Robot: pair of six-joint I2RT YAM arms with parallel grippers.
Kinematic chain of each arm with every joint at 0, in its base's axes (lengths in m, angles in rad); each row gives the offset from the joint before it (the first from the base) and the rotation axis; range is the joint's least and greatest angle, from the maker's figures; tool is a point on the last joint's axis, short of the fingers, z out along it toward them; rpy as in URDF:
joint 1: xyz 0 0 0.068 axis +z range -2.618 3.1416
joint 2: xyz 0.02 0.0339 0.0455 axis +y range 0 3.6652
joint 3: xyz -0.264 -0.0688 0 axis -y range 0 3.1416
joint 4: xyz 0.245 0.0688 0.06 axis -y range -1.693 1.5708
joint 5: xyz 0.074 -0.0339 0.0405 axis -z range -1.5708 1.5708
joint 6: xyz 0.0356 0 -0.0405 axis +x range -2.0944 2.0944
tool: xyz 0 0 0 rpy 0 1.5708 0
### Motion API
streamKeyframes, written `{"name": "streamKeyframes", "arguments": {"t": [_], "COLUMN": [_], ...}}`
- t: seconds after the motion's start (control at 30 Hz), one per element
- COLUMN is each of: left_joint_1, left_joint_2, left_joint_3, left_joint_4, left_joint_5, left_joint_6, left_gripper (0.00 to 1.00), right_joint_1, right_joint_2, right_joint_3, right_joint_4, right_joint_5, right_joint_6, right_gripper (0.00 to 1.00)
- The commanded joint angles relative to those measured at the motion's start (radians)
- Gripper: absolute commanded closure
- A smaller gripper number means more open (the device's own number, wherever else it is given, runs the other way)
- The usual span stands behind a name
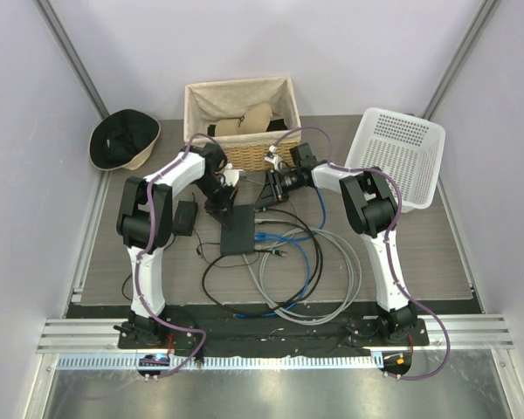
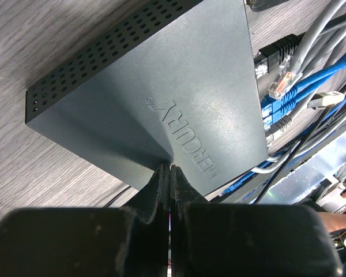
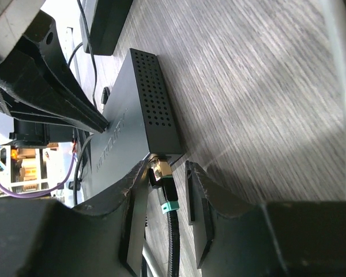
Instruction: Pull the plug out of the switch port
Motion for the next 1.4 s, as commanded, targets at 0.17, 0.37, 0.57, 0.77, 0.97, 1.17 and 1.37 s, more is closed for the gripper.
{"name": "streamKeyframes", "arguments": {"t": [0.17,0.37,0.57,0.77,0.97,1.17,1.37], "left_joint_1": [-0.031,-0.034,-0.039,-0.043,-0.046,-0.057,-0.057], "left_joint_2": [0.110,0.113,0.117,0.119,0.126,0.107,0.111], "left_joint_3": [-0.058,-0.057,-0.049,-0.054,-0.057,-0.080,-0.071], "left_joint_4": [0.106,0.110,0.115,0.119,0.121,0.133,0.133], "left_joint_5": [-0.180,-0.180,-0.194,-0.213,-0.225,-0.233,-0.237], "left_joint_6": [0.060,0.057,0.057,0.057,0.060,0.061,0.061], "left_gripper": [1.00,1.00,1.00,1.00,1.00,1.00,1.00], "right_joint_1": [0.002,0.002,0.002,0.000,-0.012,-0.009,-0.010], "right_joint_2": [-0.037,-0.046,-0.066,-0.080,-0.089,-0.075,-0.114], "right_joint_3": [-0.021,-0.033,-0.041,-0.008,-0.027,0.064,0.046], "right_joint_4": [-0.052,-0.054,-0.071,-0.253,-0.293,-0.480,-0.516], "right_joint_5": [-0.033,-0.025,-0.007,0.001,-0.056,0.074,0.100], "right_joint_6": [-0.002,-0.007,-0.037,-0.233,-0.329,-0.488,-0.450], "right_gripper": [0.65,0.80,0.99,0.99,0.99,0.99,0.98]}}
